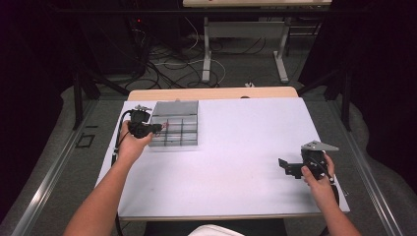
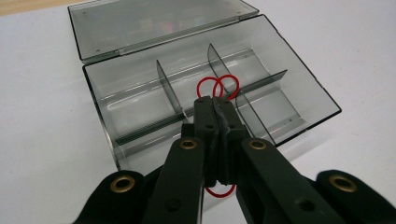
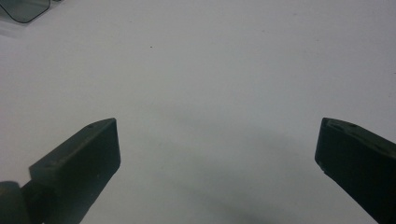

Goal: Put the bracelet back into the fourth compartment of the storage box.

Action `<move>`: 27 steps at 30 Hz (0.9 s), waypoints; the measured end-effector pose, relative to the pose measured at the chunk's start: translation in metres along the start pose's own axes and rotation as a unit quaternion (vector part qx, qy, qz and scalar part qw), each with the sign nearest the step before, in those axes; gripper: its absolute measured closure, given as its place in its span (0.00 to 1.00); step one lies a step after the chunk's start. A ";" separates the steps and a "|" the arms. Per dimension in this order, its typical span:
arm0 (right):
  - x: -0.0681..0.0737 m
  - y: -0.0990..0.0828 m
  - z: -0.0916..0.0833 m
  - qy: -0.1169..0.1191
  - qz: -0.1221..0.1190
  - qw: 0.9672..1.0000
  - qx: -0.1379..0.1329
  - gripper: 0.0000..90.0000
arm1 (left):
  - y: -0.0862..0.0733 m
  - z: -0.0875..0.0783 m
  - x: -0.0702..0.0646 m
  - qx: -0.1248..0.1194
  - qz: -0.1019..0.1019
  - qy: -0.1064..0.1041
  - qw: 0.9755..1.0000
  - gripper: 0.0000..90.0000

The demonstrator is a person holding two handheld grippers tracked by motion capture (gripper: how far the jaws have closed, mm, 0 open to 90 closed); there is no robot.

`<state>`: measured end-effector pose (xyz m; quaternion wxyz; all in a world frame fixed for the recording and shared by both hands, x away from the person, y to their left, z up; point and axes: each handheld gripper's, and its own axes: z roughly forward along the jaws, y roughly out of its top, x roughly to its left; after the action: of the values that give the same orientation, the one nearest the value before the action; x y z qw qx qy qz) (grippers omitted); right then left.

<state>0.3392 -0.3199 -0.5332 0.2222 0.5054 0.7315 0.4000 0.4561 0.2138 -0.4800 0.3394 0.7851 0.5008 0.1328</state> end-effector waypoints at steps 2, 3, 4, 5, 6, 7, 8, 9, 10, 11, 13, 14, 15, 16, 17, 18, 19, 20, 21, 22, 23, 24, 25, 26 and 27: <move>0.000 0.000 0.000 0.000 0.000 1.000 0.000 0.00 | 0.000 0.001 0.001 0.001 0.000 0.002 1.000 1.00; 0.000 0.000 0.000 0.000 0.002 1.000 0.000 0.00 | -0.001 0.002 0.002 0.003 0.001 0.003 1.000 1.00; 0.000 0.000 0.000 0.000 0.001 1.000 0.000 0.00 | 0.000 0.002 0.003 0.008 0.001 0.002 1.000 1.00; 0.000 0.000 0.000 0.000 0.001 1.000 0.000 0.00 | -0.001 0.002 0.004 0.007 0.003 0.003 1.000 1.00; 0.000 0.000 0.000 0.000 0.001 1.000 0.000 0.00 | -0.001 0.004 0.004 0.005 0.000 0.005 1.000 1.00; 0.000 0.000 0.000 0.000 0.002 1.000 0.001 0.00 | -0.001 0.004 0.005 0.007 0.004 0.003 1.000 1.00; 0.000 0.000 0.000 0.001 0.002 1.000 0.001 0.00 | -0.001 0.005 0.005 0.008 0.007 0.006 1.000 1.00; 0.000 0.000 0.000 0.000 0.001 1.000 0.002 0.00 | -0.002 0.006 0.005 0.009 0.007 0.005 1.000 1.00; 0.000 0.000 0.000 0.000 0.001 1.000 0.002 0.00 | -0.002 0.006 0.006 0.013 0.012 0.006 1.000 1.00; 0.000 0.000 0.000 0.000 0.001 1.000 0.002 0.00 | -0.002 0.007 0.006 0.012 0.012 0.007 1.000 1.00; 0.000 0.000 0.000 -0.001 0.002 1.000 0.002 0.00 | -0.002 0.009 0.006 0.015 0.011 0.006 1.000 1.00; 0.000 0.000 0.000 0.000 0.001 1.000 0.002 0.00 | -0.002 0.010 0.007 0.016 0.012 0.008 1.000 1.00; 0.000 0.000 0.000 0.000 0.001 1.000 0.002 0.00 | -0.003 0.010 0.007 0.018 0.013 0.008 1.000 1.00; 0.000 0.000 0.000 0.000 0.001 1.000 0.002 0.00 | -0.003 0.011 0.008 0.018 0.012 0.007 1.000 1.00; 0.000 0.000 0.000 0.000 0.001 1.000 0.002 0.00 | -0.003 0.012 0.008 0.019 0.013 0.009 1.000 1.00; 0.000 0.000 0.001 0.001 0.002 1.000 0.002 0.00 | -0.003 0.012 0.009 0.020 0.012 0.009 1.000 1.00; 0.001 0.000 0.001 0.002 0.002 1.000 0.002 0.00 | -0.003 0.013 0.009 0.022 0.009 0.010 1.000 1.00; 0.001 0.000 0.001 0.002 0.002 1.000 0.002 0.00 | -0.003 0.013 0.010 0.026 0.012 0.010 1.000 1.00; 0.001 0.000 0.001 0.001 0.002 1.000 0.004 0.00 | -0.003 0.013 0.010 0.028 0.014 0.009 0.999 1.00; 0.001 0.000 0.001 -0.001 0.001 1.000 0.002 0.00 | -0.004 0.015 0.010 0.023 0.008 0.011 1.000 1.00; 0.001 0.000 0.001 0.001 0.001 1.000 0.004 0.00 | -0.004 0.015 0.011 0.025 0.009 0.011 1.000 1.00; 0.001 0.000 0.001 -0.001 0.001 1.000 0.002 0.00 | -0.004 0.016 0.012 0.027 0.008 0.011 1.000 1.00; 0.001 0.000 0.001 0.000 0.001 1.000 0.002 0.00 | -0.004 0.017 0.012 0.028 0.009 0.011 0.999 1.00; 0.001 0.000 0.001 0.000 0.002 1.000 0.001 0.00 | -0.004 0.018 0.013 0.032 0.008 0.013 0.999 1.00; 0.001 -0.001 0.001 0.000 0.002 1.000 0.001 0.00 | -0.005 0.019 0.013 0.032 0.010 0.013 0.999 1.00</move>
<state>0.3395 -0.3184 -0.5344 0.2211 0.5070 0.7310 0.3998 0.4695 0.2193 -0.4987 0.3061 0.7986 0.5015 0.1307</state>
